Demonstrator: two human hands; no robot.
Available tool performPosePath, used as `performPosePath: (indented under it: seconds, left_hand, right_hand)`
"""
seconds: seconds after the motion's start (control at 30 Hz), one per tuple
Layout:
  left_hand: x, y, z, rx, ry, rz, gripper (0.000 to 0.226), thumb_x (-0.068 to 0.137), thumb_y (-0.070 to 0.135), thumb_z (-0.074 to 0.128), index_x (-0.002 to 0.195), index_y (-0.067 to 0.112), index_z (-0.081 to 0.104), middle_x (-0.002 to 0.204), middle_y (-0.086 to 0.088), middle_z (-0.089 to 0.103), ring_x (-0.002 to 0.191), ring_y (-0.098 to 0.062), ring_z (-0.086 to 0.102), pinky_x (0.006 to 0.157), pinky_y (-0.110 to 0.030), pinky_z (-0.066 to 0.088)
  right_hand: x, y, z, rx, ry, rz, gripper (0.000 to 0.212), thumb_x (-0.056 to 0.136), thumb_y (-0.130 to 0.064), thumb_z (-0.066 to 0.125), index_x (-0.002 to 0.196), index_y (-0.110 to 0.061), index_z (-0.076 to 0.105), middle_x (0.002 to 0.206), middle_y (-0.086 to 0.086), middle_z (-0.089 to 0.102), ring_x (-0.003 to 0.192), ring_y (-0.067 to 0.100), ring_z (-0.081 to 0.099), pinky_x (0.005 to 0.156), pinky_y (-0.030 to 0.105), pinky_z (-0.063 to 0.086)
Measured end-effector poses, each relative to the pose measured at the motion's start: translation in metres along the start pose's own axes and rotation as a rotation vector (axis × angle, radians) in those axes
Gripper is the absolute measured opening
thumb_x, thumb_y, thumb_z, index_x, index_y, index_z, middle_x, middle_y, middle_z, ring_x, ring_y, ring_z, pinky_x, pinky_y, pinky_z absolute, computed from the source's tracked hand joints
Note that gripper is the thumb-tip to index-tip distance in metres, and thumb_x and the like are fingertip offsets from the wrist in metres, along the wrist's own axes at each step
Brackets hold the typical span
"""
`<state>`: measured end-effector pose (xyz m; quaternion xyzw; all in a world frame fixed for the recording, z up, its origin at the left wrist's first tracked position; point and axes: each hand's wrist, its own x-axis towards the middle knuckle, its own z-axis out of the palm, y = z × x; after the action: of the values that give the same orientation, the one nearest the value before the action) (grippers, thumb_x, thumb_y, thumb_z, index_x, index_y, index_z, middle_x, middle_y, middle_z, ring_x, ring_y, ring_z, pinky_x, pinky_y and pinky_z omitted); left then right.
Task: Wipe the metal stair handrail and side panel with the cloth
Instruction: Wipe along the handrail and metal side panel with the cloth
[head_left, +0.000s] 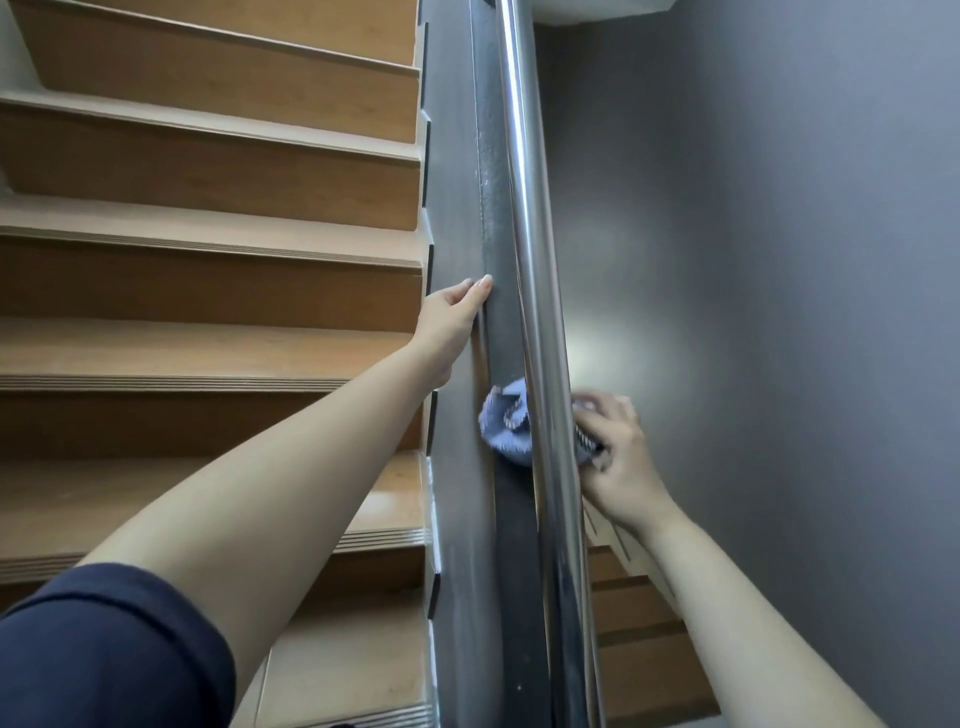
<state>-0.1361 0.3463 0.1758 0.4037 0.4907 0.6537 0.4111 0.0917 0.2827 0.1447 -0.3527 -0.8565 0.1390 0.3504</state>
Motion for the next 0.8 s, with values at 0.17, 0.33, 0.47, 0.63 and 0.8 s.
performPosePath:
  seconds: [0.17, 0.33, 0.47, 0.63, 0.8]
  left_hand:
    - [-0.015, -0.007, -0.002, 0.025, -0.003, -0.023, 0.065, 0.085, 0.042, 0.065, 0.136, 0.003, 0.054, 0.147, -0.017, 0.049, 0.141, -0.030, 0.039, 0.119, -0.047, 0.028]
    - [-0.032, -0.016, -0.003, 0.022, -0.013, -0.047, 0.078, 0.076, 0.047, 0.066, 0.138, 0.003, 0.052, 0.147, -0.014, 0.049, 0.140, -0.027, 0.042, 0.119, -0.044, 0.030]
    - [-0.047, -0.026, -0.001, 0.024, 0.012, -0.039, 0.072, 0.079, 0.046, 0.065, 0.138, 0.004, 0.053, 0.149, -0.006, 0.048, 0.139, -0.016, 0.044, 0.119, -0.037, 0.031]
    - [-0.072, -0.042, 0.002, 0.037, 0.038, -0.053, 0.061, 0.088, 0.042, 0.063, 0.137, 0.007, 0.054, 0.151, -0.003, 0.046, 0.141, -0.017, 0.041, 0.119, -0.042, 0.030]
    - [-0.103, -0.058, 0.004, 0.042, 0.049, -0.085, 0.062, 0.090, 0.042, 0.061, 0.140, 0.009, 0.050, 0.151, -0.001, 0.047, 0.140, -0.013, 0.041, 0.120, -0.038, 0.030]
  right_hand:
    - [0.033, -0.009, 0.003, 0.018, 0.099, 0.030, 0.030, 0.081, -0.019, 0.057, 0.105, -0.008, 0.072, 0.110, 0.007, 0.060, 0.099, 0.028, 0.043, 0.083, -0.001, 0.026]
    - [0.009, 0.000, 0.013, 0.004, 0.104, 0.045, 0.036, 0.078, 0.009, 0.067, 0.108, -0.011, 0.070, 0.112, 0.004, 0.059, 0.101, 0.027, 0.042, 0.085, 0.000, 0.028]
    - [-0.032, 0.003, 0.019, 0.048, 0.060, 0.048, 0.036, 0.080, 0.001, 0.071, 0.111, -0.016, 0.069, 0.113, -0.005, 0.055, 0.102, 0.023, 0.041, 0.088, 0.003, 0.030]
    - [-0.087, 0.005, 0.026, 0.074, 0.011, 0.058, 0.038, 0.080, -0.001, 0.070, 0.112, -0.021, 0.068, 0.116, -0.007, 0.055, 0.104, 0.023, 0.041, 0.091, 0.012, 0.033]
    - [-0.137, 0.002, 0.032, 0.091, -0.017, 0.100, 0.047, 0.078, 0.005, 0.069, 0.114, -0.025, 0.067, 0.117, -0.013, 0.053, 0.107, 0.015, 0.039, 0.094, 0.007, 0.031]
